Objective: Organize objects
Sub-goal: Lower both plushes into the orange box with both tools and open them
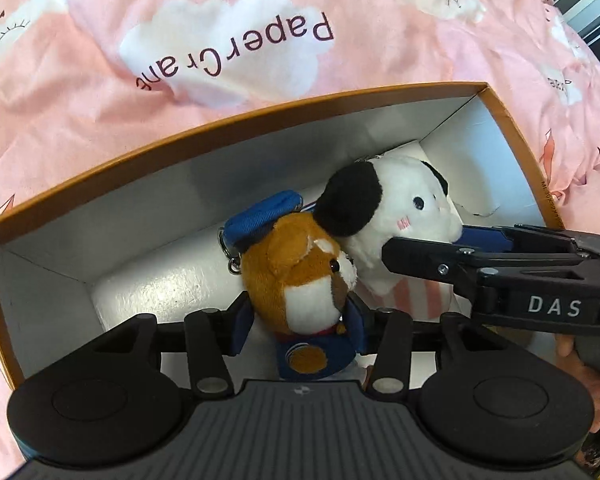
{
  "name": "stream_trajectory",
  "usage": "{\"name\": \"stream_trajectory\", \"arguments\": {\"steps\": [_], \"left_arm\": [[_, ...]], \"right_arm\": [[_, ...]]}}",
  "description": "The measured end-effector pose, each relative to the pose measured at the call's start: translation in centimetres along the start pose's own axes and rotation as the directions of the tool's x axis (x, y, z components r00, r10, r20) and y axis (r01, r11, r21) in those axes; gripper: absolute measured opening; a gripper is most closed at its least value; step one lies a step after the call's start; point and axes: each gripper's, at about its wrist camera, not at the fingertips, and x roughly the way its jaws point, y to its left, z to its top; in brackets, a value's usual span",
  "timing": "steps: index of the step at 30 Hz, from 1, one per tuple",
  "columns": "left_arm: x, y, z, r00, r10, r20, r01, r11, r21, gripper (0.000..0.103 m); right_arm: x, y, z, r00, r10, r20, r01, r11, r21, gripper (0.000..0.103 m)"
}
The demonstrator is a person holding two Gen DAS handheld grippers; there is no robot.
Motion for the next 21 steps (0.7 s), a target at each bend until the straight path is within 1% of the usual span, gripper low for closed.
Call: {"name": "stream_trajectory", "arguments": {"steps": [1,3,7,9,10,11,12,13,15,18,21], "left_arm": [[-0.2,0.1,-0.2,1.000,-0.002,0.007,0.002,1.000,-0.002,0.058],[-1.0,0.2,-0.7,1.000,-0.008,0.026,0.008,1.000,0.000,0.067],[-2.2,0.2,-1.9,0.998,-0.022,0.053,0.023,1.000,-0.020,0.067],[-2.2,-0.1,-2.4,0.997,-0.011,0.072,0.013,1.000,-0.028,0.052],[-1.8,-0.8,-2.1,0.997,0.007,0.080,-0.005,0.999,-0.032,0.047],[-1.8,-0.8,-2.2,0.995,0.023,0.093,-0.020,0.999,-0.031,0.039],[-1.7,-0.8,-2.2,0.993,0.034,0.109,-0.031,0.999,-0.030,0.036],[-1.6,-0.6,-2.2,0.991,0.044,0.122,-0.041,0.999,-0.032,0.035],[-1.5,-0.4,-1.9,0.988,0.057,0.141,-0.051,0.998,-0.047,0.033],[-1.4,-0.2,-1.5,0.988,0.063,0.139,-0.056,0.997,-0.053,0.033],[-1.2,-0.7,-1.4,0.985,0.106,0.139,-0.102,0.994,-0.034,0.033]], "right_arm": [[-0.2,0.0,-0.1,1.000,0.002,0.002,-0.002,1.000,-0.012,0.066],[-0.8,0.2,-0.2,1.000,-0.001,0.010,0.001,0.999,-0.041,0.066],[-1.9,0.1,-0.2,1.000,0.011,0.022,-0.009,0.996,-0.085,0.065],[-1.9,0.0,-0.2,1.000,0.012,0.020,-0.010,0.995,-0.100,0.054],[-1.9,-0.1,-0.2,1.000,0.010,0.015,-0.008,0.995,-0.102,0.051],[-1.7,-0.2,-0.2,1.000,0.006,0.008,-0.006,0.995,-0.103,0.047],[-1.5,-0.2,-0.3,1.000,0.008,-0.001,-0.008,0.995,-0.102,0.045],[-1.4,-0.3,-0.4,1.000,0.016,-0.010,-0.017,0.995,-0.103,0.044],[-1.2,-0.2,-0.7,1.000,0.012,-0.021,-0.015,0.992,-0.122,0.037],[-0.8,0.3,-0.6,1.000,0.003,-0.014,-0.005,0.988,-0.154,0.033],[-0.6,0.9,-0.5,1.000,-0.023,-0.005,0.021,0.982,-0.186,0.029]]}}
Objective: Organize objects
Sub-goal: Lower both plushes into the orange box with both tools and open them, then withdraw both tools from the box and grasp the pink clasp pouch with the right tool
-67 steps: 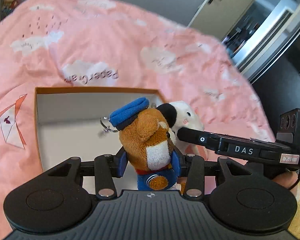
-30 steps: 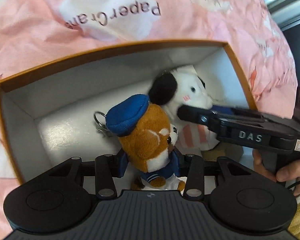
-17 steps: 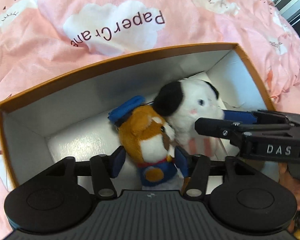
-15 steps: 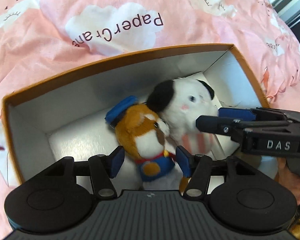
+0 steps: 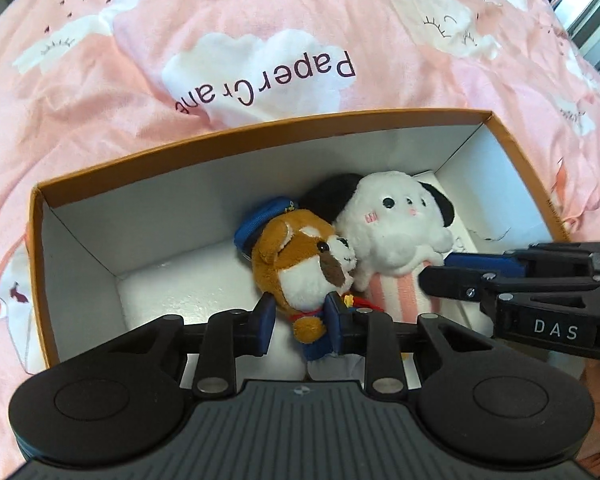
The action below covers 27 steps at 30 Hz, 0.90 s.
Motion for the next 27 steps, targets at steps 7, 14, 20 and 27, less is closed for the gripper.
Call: {"name": "stream_trajectory", "arguments": {"steps": [7,14,20,27], "left_arm": [[0.0,-2.2,-0.4,0.994,0.102,0.034,-0.104,0.990,0.090,0.034],[-4.3,-2.7,-2.9,0.979,0.032,0.202,-0.057,0.992,0.117,0.036],[-10.4,-4.6,-7.6,0.938,-0.077,0.338,0.037,0.992,0.124,0.036],[-13.9,-5.6,-15.5,0.922,-0.163,0.351,0.139,0.986,0.093,0.036]], "right_arm": [[-0.2,0.6,-0.4,0.997,-0.058,0.052,0.061,0.995,-0.075,0.021],[-5.3,1.2,-2.3,0.985,-0.036,0.167,0.062,0.986,-0.152,0.024],[-10.5,2.5,-6.1,0.959,0.010,0.284,0.057,0.972,-0.228,0.024],[-14.0,3.9,-13.0,0.956,0.083,0.281,-0.004,0.962,-0.271,0.026]]}}
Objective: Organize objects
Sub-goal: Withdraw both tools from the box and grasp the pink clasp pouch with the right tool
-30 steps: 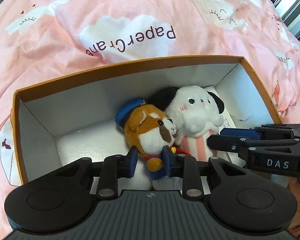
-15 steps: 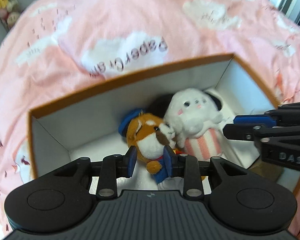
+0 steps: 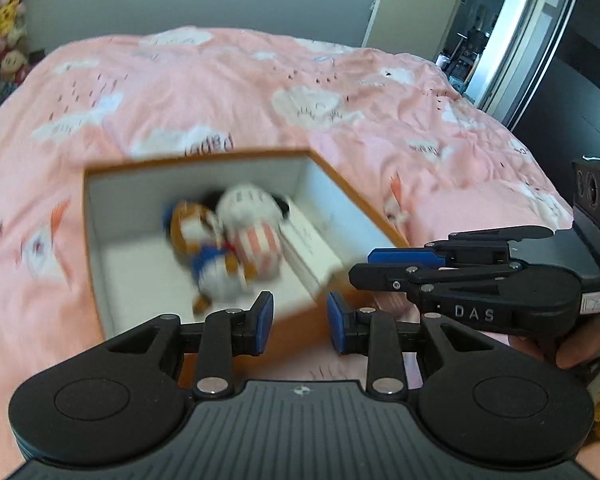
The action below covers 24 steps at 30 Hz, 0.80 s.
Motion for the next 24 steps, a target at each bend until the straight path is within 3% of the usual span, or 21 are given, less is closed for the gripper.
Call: {"name": "stream_trajectory", "arguments": {"steps": [5,10,12,17,20,24], "left_arm": [[-1.2,-0.1,-5.0,0.998,0.024,-0.050,-0.028,0.997,-0.078,0.036],[-1.2,-0.3,-9.1,0.988,-0.015,-0.156,-0.004,0.993,-0.121,0.036],[-1.3,-0.2,-10.4,0.980,-0.016,-0.198,-0.011,0.991,-0.134,0.036],[-2.4,-0.1,-13.1,0.973,-0.047,-0.226,0.007,0.984,-0.176,0.036],[-2.9,-0.4,-14.1,0.972,-0.042,-0.230,0.005,0.987,-0.162,0.045],[-1.9,-0.7,-14.9,0.959,-0.062,-0.277,0.015,0.986,-0.167,0.046]], "right_arm": [[-1.2,0.5,-3.8,0.993,0.053,-0.103,-0.044,0.995,0.087,0.026],[-1.1,0.5,-7.8,0.965,0.103,-0.242,-0.045,0.972,0.232,0.027],[-1.3,0.2,-9.1,0.953,0.116,-0.281,-0.033,0.959,0.282,0.032],[-1.0,-0.9,-12.3,0.903,0.190,-0.386,-0.003,0.900,0.435,0.040],[-0.2,-1.0,-13.8,0.870,0.223,-0.441,0.026,0.870,0.492,0.045],[0.3,-0.2,-14.5,0.845,0.261,-0.468,0.011,0.864,0.503,0.057]]}}
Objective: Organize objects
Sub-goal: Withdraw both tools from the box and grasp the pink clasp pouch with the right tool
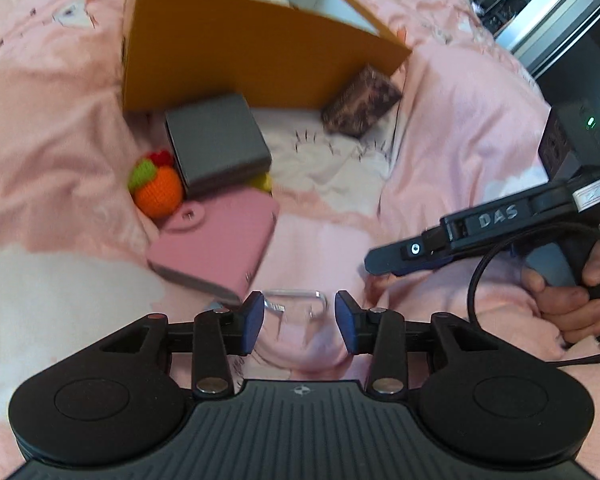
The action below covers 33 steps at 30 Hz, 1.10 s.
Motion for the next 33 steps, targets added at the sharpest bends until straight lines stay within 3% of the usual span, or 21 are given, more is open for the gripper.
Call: {"name": "stream_trajectory", "arguments": {"steps": [7,9,15,20,23,26,30,31,33], "left_arm": [[0.9,0.4,-0.9,0.999,0.001,-0.035,-0.002,1.000,-0.025,0.045],[1.0,0.6,-1.0,0.999,0.006,-0.036,-0.008,0.999,-0.031,0.045],[0.5,0.5,-0.6,1.000,0.027,0.008,-0.027,1.000,-0.007,0.045],[-0.2,-0.6,0.1,0.998,0.015,0.066,-0.020,0.997,0.073,0.047],[-0.1,-1.7,0.8,0.991,0.102,0.086,-0.113,0.984,0.138,0.047],[0.8,-2.1,1.4,0.987,0.145,0.069,-0.155,0.973,0.170,0.047],[2.9,-3.0,1.6,0.978,0.205,0.030,-0.205,0.940,0.272,0.048],[3.5,-3.3,1.6,0.973,0.231,0.028,-0.228,0.927,0.299,0.050],[4.7,-3.8,1.4,0.953,0.301,0.024,-0.290,0.891,0.350,0.052]], "right_arm": [[2.8,0.7,0.1,0.996,0.040,-0.080,-0.041,0.999,-0.012,0.058],[3.3,1.1,0.2,0.996,0.030,-0.085,-0.032,0.999,-0.024,0.052],[1.6,1.4,0.1,1.000,0.019,-0.006,-0.019,0.999,-0.050,0.036],[-0.9,2.4,0.5,0.992,-0.029,0.122,0.044,0.991,-0.123,0.029],[-2.0,3.1,0.8,0.977,-0.097,0.192,0.130,0.977,-0.171,0.028],[-3.2,3.4,1.1,0.946,-0.173,0.273,0.231,0.953,-0.198,0.028],[-4.7,3.6,1.4,0.871,-0.284,0.400,0.392,0.894,-0.218,0.028],[-4.6,3.6,1.7,0.869,-0.293,0.399,0.403,0.886,-0.227,0.029],[-3.9,3.2,2.2,0.885,-0.289,0.366,0.389,0.890,-0.238,0.029]]}}
